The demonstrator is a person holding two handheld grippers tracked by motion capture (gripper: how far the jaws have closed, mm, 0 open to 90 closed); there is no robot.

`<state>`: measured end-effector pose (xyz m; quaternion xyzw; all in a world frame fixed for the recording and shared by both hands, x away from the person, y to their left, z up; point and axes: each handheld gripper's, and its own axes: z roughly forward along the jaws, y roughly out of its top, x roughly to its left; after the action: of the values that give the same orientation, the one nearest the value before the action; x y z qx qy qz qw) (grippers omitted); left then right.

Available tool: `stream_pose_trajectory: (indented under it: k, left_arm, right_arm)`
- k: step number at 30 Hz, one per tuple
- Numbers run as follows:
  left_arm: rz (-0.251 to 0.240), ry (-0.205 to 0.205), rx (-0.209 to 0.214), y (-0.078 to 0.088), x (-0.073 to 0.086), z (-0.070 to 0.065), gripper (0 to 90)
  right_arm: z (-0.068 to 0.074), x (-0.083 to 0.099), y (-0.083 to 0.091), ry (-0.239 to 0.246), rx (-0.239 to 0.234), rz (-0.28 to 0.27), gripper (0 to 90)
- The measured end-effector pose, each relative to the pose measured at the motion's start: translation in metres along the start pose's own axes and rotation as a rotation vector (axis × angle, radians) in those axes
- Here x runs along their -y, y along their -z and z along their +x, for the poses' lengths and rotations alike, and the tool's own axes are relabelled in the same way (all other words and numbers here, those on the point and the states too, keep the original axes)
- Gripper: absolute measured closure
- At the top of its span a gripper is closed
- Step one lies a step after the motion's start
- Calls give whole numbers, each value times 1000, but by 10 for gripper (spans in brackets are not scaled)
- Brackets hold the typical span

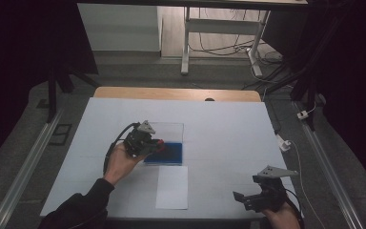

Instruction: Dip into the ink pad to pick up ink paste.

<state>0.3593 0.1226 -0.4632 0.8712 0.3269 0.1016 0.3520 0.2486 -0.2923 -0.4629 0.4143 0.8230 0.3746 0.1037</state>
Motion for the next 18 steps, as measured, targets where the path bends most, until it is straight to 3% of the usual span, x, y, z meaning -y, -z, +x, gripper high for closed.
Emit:
stream_pose_trajectory:
  k: [4, 11, 18]
  left_arm:
    - [-2, 9, 0, -2, -2, 0, 798]
    - [37, 2, -30, -13, -4, -1, 798]
    - [57, 7, -16, -25, -1, 2, 798]
  right_arm:
    - [-1, 0, 0, -2, 0, -1, 3]
    - [0, 0, 0, -1, -4, 5, 3]
    - [0, 0, 0, -1, -4, 7, 3]
